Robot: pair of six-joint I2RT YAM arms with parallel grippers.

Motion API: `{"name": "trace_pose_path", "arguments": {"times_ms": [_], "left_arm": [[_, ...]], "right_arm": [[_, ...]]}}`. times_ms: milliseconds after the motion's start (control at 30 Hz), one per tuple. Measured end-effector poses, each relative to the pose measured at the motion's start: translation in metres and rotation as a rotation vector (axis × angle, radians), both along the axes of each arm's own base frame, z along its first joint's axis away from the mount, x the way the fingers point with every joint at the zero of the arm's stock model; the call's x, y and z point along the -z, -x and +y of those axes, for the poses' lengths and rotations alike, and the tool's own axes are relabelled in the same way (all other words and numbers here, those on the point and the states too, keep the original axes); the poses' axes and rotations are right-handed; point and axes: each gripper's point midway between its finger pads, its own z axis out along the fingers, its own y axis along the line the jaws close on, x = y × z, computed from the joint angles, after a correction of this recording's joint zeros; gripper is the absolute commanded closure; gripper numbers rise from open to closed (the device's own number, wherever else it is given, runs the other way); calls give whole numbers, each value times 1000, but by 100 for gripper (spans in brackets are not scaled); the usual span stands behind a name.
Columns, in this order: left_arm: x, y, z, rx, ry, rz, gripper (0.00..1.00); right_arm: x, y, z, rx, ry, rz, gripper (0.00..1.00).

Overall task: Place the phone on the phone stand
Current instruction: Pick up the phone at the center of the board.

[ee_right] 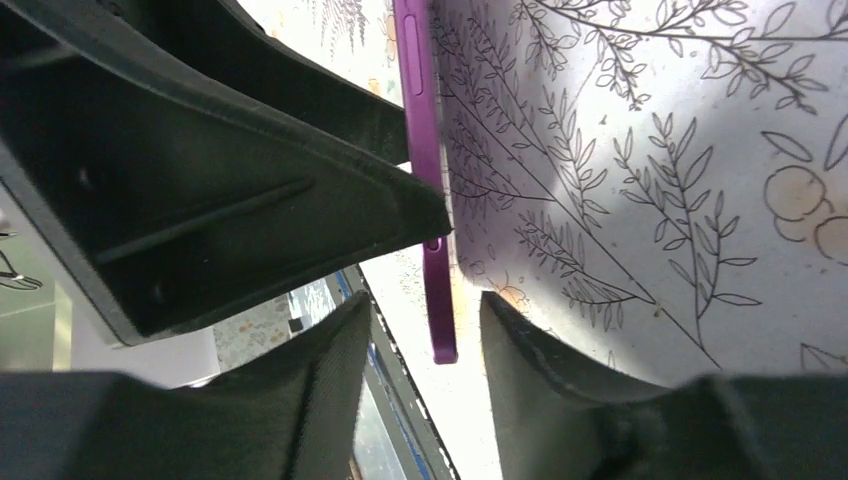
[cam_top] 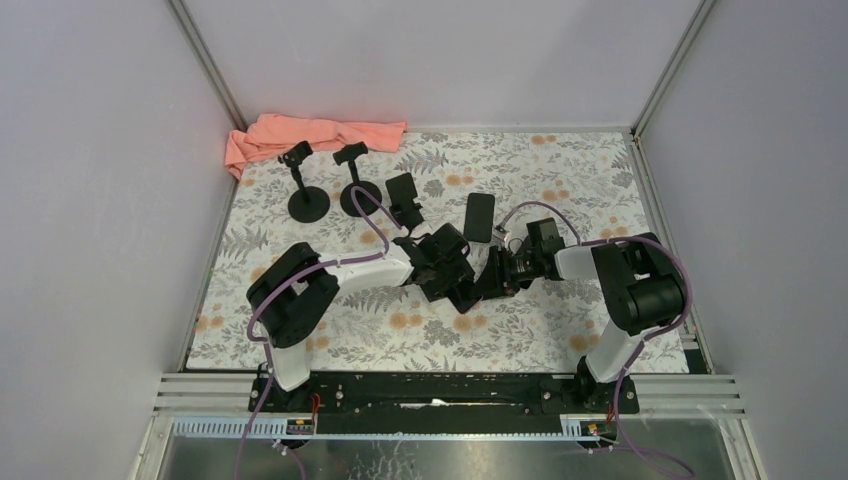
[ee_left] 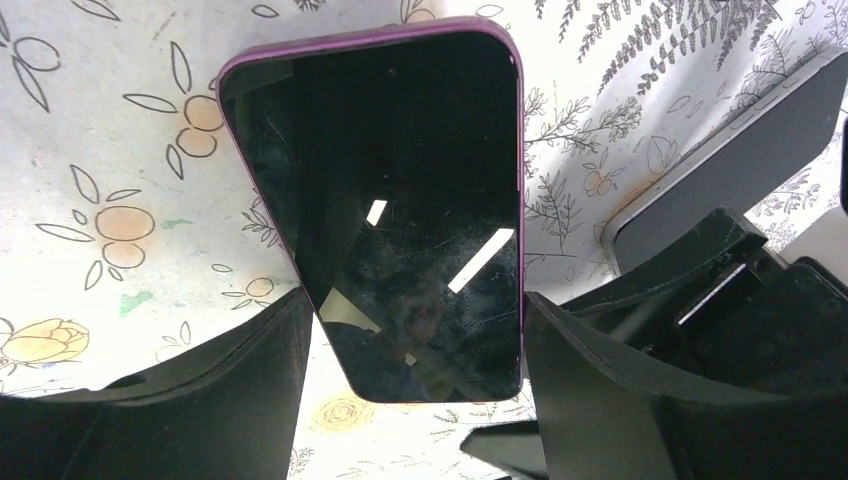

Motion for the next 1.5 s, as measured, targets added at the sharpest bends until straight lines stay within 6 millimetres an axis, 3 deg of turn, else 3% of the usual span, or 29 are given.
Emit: {"name": "trace_pose_path", "arguments": {"times_ms": [167, 267, 333, 433, 533, 633, 933, 1067, 1200, 1300, 1400, 1500], "left_arm": [[-2, 0, -4, 6, 18, 0, 64], [-3, 0, -7, 10, 34, -1, 50], [-4, 0, -7, 11, 43, -6, 39], [-5, -1, -7, 10, 61, -20, 31], [-8, 0, -8, 17, 83, -31, 5], [-16, 4, -9, 46, 104, -44, 1], [-87, 10, -7, 160, 217, -233, 1], [-110, 23, 1, 231, 287, -327, 1], [-140, 37, 9, 307, 359, -442, 1], [-182, 44, 14, 362, 436, -587, 1], [-223, 50, 20, 386, 514, -729, 3], [-248, 55, 30, 356, 586, -830, 1]], "right_arm": [[5, -2, -1, -1, 18, 4, 79], [5, -3, -1, -4, 27, -4, 92], [4, -5, -1, -16, 27, -24, 96], [3, -6, -1, -25, 27, -34, 98], [0, -4, -2, -31, 34, -47, 100], [-8, -3, -3, -39, 37, -65, 100], [-36, -4, -6, -100, 31, -193, 100], [-56, -7, -15, -133, 25, -276, 100], [-81, -27, -43, -118, 20, -368, 100], [-92, -35, -63, -95, 17, -412, 100], [-102, -34, -82, -67, 14, -449, 100], [-115, -28, -91, -50, 14, -493, 100]]}}
